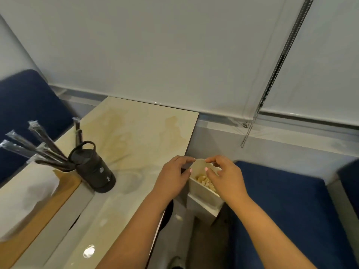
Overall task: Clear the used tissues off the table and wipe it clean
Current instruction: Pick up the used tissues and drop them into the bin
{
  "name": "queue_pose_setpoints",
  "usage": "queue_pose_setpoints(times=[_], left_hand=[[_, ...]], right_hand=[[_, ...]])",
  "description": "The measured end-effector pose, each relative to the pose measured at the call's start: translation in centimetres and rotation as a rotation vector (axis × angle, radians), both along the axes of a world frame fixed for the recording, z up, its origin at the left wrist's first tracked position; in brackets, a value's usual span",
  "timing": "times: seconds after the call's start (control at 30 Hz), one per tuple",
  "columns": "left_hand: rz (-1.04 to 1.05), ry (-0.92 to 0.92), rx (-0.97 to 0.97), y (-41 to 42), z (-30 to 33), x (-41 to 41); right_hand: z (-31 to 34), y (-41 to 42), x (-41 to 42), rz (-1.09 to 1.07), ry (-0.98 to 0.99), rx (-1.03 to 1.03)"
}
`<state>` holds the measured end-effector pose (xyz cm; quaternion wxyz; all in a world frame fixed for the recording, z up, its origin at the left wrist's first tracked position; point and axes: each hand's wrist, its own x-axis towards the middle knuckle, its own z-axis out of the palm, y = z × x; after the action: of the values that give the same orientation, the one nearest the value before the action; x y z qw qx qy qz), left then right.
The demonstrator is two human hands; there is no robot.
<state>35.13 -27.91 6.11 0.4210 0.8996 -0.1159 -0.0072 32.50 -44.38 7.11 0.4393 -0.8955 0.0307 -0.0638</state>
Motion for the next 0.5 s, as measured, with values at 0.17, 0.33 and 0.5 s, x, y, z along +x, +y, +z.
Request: queue_pose_setpoints(times=[0.17,0.33,0.5], left_hand=[[0.099,-0.021,0.005,3.8,0.9,-3.4],[0.228,-0.030,0.029,8.3,2.1,-7.1],[0.359,-0.025,0.021,13.3,2.9,-11.4]], right_hand=[[1.5,3.7,-1.9,0.101,-0.039,0.017],[2.2,8.6,-3.5,0.214,-0.061,0.030],[2.4,14.4,-5.8,0.352,-0.098,0.038]])
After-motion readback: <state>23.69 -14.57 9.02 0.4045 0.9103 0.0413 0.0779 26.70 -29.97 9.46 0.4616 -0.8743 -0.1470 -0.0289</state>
